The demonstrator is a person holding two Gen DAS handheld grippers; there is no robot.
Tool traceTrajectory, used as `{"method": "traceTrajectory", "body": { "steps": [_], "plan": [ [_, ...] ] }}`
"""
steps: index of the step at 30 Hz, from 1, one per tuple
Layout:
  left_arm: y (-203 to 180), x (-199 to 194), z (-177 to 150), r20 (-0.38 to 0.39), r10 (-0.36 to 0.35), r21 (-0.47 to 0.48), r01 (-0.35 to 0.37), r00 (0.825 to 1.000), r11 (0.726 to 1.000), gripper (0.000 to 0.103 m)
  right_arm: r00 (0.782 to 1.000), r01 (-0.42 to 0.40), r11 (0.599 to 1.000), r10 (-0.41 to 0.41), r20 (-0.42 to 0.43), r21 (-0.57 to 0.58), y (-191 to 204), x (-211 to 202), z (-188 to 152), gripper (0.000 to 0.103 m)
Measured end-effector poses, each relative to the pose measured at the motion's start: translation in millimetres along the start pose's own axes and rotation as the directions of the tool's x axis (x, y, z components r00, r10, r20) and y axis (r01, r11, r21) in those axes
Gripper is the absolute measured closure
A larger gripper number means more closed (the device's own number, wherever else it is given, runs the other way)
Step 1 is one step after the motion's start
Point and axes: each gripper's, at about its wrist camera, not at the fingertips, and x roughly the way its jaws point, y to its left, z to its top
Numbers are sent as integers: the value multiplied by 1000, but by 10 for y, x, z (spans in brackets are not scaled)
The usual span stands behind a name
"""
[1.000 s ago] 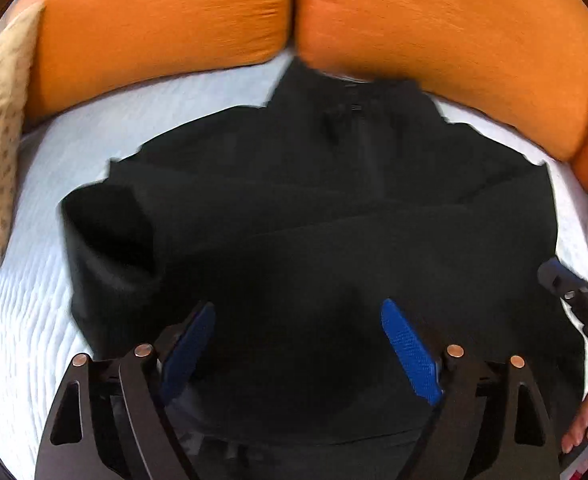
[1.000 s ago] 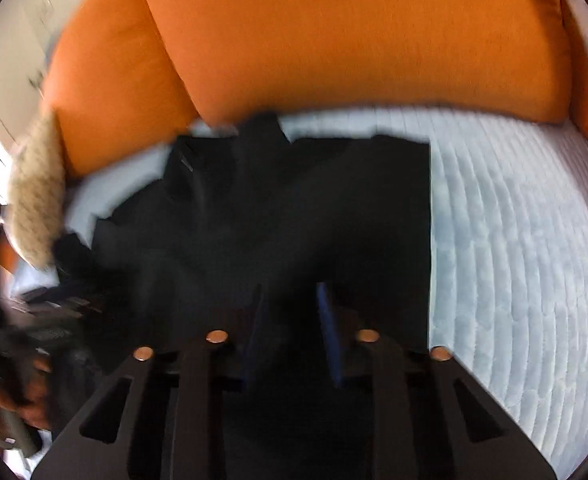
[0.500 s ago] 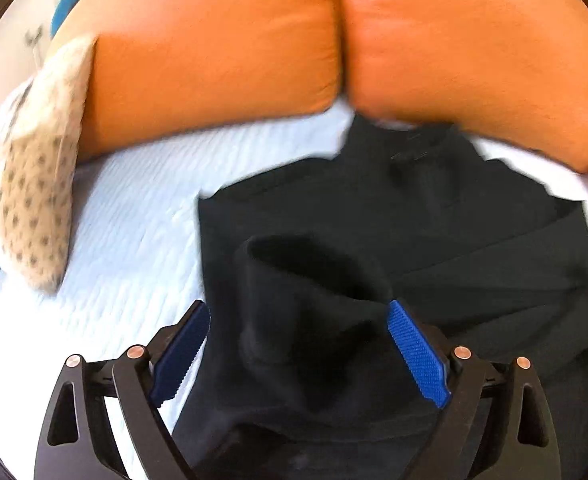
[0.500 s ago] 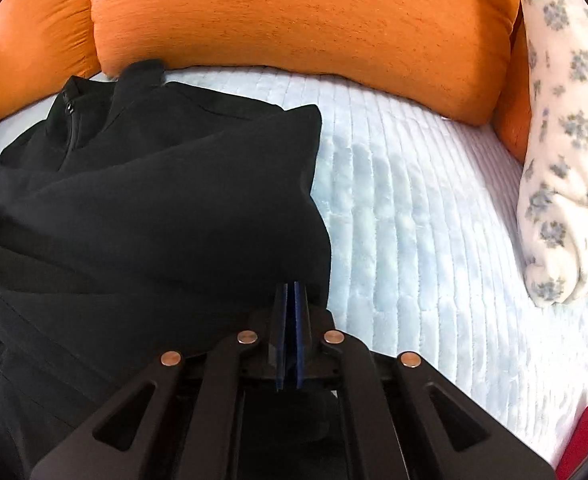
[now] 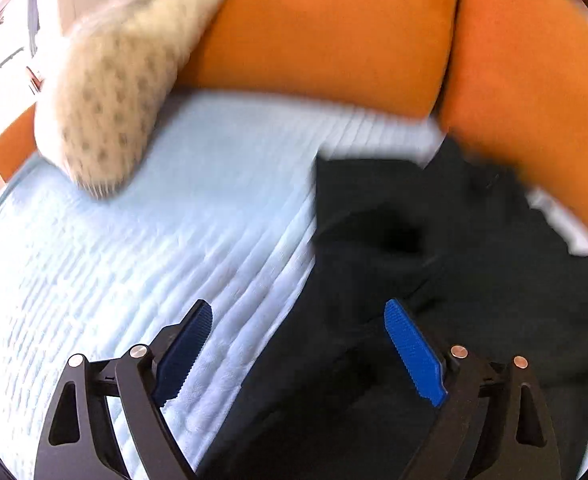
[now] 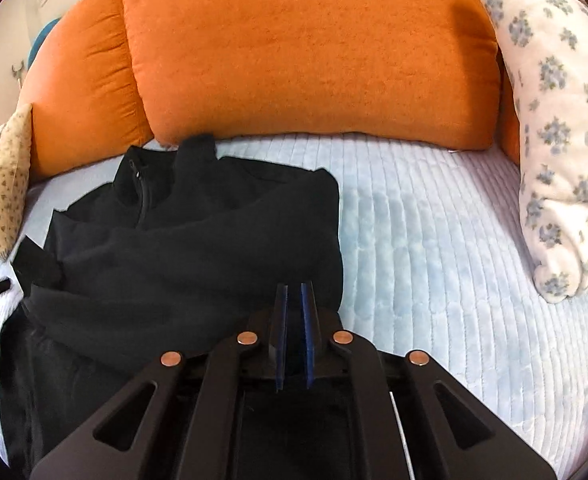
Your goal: Fold large clothes
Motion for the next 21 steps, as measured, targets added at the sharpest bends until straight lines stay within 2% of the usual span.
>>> {"method": "traceTrajectory", "body": {
  "steps": [3, 4, 6, 9, 10, 12, 14, 16, 18, 20, 21],
  "plan": [
    [-317, -184, 146, 53, -97, 53, 94, 994, 994, 11, 1000, -18, 999, 18, 3, 40, 24, 12, 55, 94],
    [-486, -152, 206, 52, -128, 85, 124, 990, 989, 11, 1000, -29, 998, 29, -6, 52, 29, 43, 83, 94],
    [-768, 40, 293, 27, -143, 139, 137, 989, 981, 11, 999, -42, 996, 43, -24, 75, 67, 115, 83, 94],
    [-1030, 517, 389, -53, -57, 203, 66, 997, 977, 12, 997, -34, 993, 42, -62, 115, 74, 254, 56, 94],
    [-1027, 658, 401, -57, 9, 225, 4, 998, 974, 12, 996, -39, 991, 49, -78, 125, 55, 291, 29, 94],
    [-908, 838, 381, -59, 101, 237, -84, 993, 968, 13, 995, -35, 992, 46, -87, 123, 32, 295, -11, 94],
    [-622, 1011, 326, -103, 176, 203, -153, 979, 967, 14, 995, -8, 996, 18, -102, 91, -9, 317, -76, 94],
    [-224, 1127, 183, -181, 181, 130, -159, 967, 979, 12, 992, -8, 996, 19, -125, 85, -76, 377, -147, 97],
    [72, 1157, 43, -216, 137, 61, -127, 967, 990, 11, 992, -21, 995, 33, -121, 97, -143, 410, -223, 97],
    [208, 1090, -91, -199, 95, 41, -89, 975, 995, 10, 994, -16, 997, 24, -105, 79, -124, 414, -267, 97],
    [216, 1043, -144, -176, 107, 66, -97, 978, 993, 10, 995, -2, 998, 8, -100, 59, -87, 430, -288, 97]
  ]
}}
